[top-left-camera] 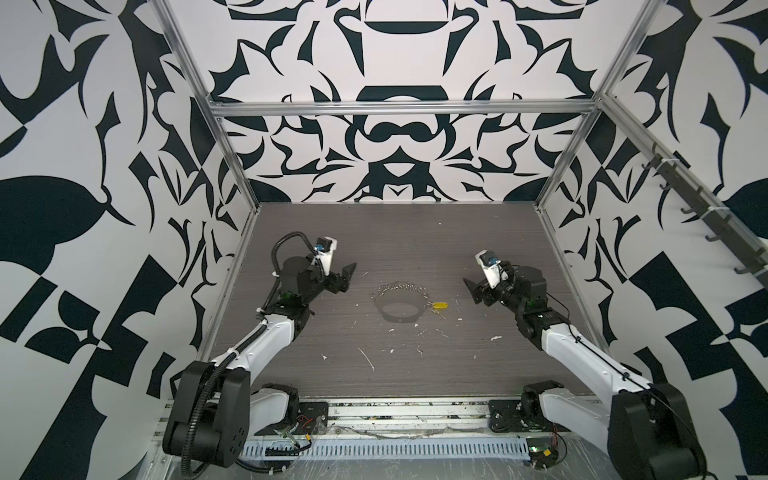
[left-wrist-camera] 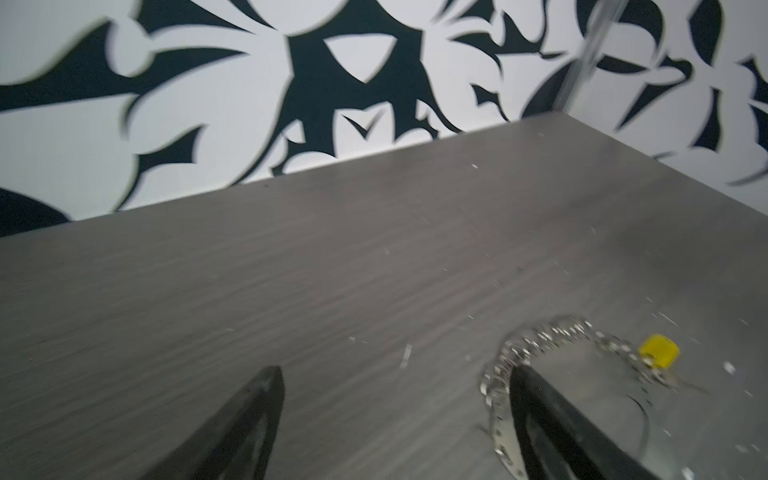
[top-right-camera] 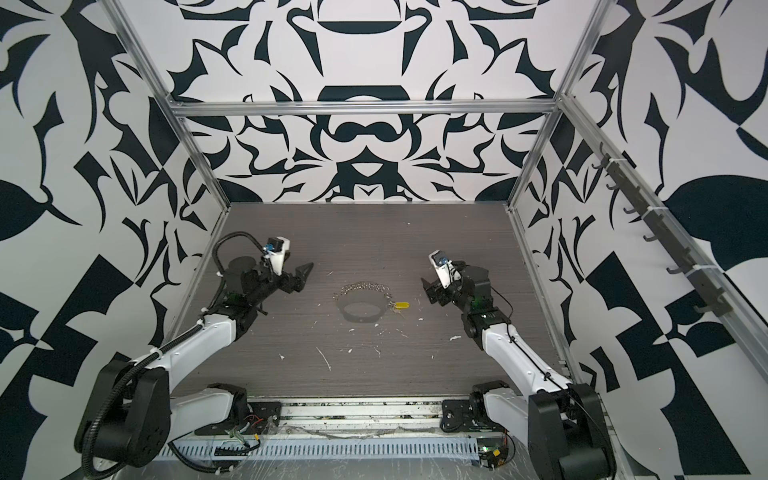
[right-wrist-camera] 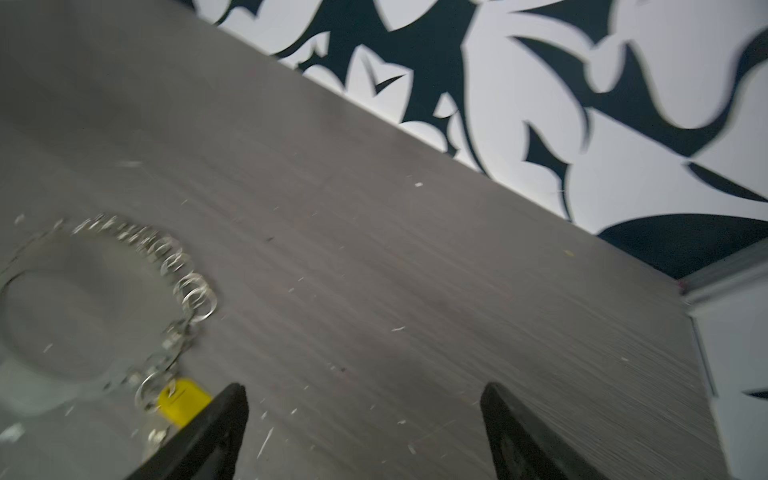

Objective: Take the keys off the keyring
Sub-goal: 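Reach both grippers toward the metal plate near the yellow-tagged key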

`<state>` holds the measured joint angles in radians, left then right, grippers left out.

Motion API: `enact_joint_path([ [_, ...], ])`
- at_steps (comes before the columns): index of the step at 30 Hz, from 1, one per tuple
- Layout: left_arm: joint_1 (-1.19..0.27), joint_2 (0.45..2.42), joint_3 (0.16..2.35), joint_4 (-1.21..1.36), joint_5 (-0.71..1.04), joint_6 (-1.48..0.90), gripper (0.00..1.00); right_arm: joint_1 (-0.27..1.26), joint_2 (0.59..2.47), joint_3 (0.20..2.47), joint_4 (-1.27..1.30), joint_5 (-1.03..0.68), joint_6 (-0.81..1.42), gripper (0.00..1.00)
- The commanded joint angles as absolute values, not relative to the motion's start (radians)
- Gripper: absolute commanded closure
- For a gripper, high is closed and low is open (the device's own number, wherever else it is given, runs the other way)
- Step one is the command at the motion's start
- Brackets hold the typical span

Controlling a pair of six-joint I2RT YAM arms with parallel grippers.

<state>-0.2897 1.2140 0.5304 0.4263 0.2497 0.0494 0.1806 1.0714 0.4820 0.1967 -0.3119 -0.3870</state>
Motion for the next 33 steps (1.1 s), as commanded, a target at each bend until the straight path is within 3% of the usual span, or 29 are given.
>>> enact_joint_path([
  [1,-0.375,1.222,0.524,0.373,0.278,0.089,0.11,0.21,1.086,0.554,-0.024,-0.521,-0.589,0.15],
  [5,-0.429,1.243,0.526,0.38,0.348,0.07,0.14,0.313,1.148,0.608,-0.156,-0.493,-0.737,0.26],
  [11,-0.574,1.337,0.443,0.576,0.257,0.015,0.14,0.389,1.277,0.673,-0.237,-0.485,-0.831,0.46],
  [19,-0.589,1.503,0.41,0.773,0.32,-0.056,0.14,0.414,1.461,0.812,-0.325,-0.504,-0.918,0.69],
  [23,-0.589,1.546,0.419,0.784,0.34,-0.066,0.14,0.424,1.527,0.849,-0.309,-0.509,-0.936,0.75],
  [33,-0.589,1.537,0.4,0.753,0.318,-0.069,0.14,0.425,1.645,0.91,-0.321,-0.503,-0.981,0.77],
])
